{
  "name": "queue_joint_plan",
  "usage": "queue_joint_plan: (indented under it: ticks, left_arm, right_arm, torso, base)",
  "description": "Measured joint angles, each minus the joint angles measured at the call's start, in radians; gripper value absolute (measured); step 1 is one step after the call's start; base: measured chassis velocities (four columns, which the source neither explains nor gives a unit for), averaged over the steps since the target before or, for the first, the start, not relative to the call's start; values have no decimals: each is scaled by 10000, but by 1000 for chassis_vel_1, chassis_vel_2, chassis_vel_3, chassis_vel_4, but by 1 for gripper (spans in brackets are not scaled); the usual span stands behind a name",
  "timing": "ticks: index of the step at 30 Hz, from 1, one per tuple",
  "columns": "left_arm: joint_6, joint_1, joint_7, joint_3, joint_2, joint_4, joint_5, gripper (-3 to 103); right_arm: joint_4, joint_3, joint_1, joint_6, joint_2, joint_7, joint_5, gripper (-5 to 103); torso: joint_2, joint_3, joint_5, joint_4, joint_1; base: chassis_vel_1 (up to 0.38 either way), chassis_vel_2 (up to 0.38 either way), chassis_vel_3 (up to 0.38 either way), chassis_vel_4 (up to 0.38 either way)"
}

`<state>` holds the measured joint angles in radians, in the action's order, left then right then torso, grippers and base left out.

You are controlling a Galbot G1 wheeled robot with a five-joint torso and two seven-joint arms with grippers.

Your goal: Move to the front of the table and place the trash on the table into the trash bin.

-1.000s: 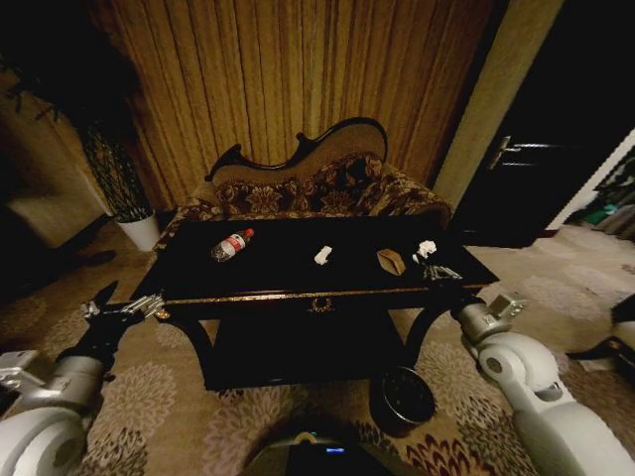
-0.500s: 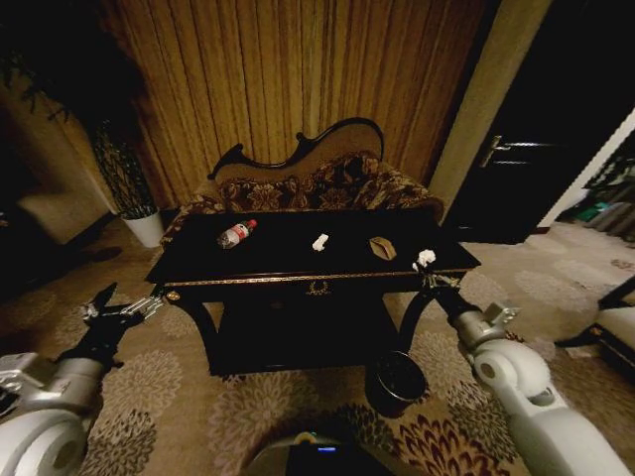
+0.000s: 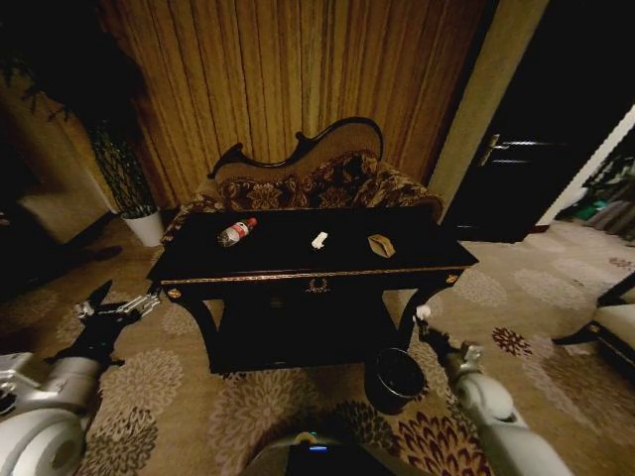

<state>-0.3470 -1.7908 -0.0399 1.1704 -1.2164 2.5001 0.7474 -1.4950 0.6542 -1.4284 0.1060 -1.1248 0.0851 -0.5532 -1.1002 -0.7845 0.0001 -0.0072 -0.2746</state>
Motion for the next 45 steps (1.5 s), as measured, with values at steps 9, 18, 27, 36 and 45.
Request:
queue_joint_plan:
  ticks: [9, 18, 27, 36, 45]
  left_arm:
    - [-3, 51, 8, -107, -90, 0, -39, 100]
    - [21, 64, 125, 7, -110, 0, -52, 100]
    - [181, 22, 174, 84, -235, 0, -45, 100]
    - [255, -15, 200, 240, -153, 0, -24, 100]
    - [258, -9, 204, 204, -185, 0, -12, 100]
  right_arm:
    - [2332, -176, 845, -247, -638, 64, 1059, 0]
    - [2998, -157, 1281, -347, -959, 62, 1746, -2]
    - [2887, -69, 1171, -303, -887, 31, 2277, 35]
    - [2826, 38, 1115, -284, -817, 3, 2196, 68]
    - [2718, 48, 1057, -276, -807, -3, 2142, 98]
  torso:
    - [1, 0, -2, 0, 0]
    - [0, 0, -1, 0, 1]
    - [-1, 0, -2, -2, 2]
    - [-1, 0, -1, -1, 2]
    - [0, 0, -2, -1, 2]
  base:
    - [0, 0, 0, 0]
    - [0, 0, 0, 0]
    - [0, 0, 0, 0]
    - [0, 0, 0, 0]
    - [0, 0, 0, 0]
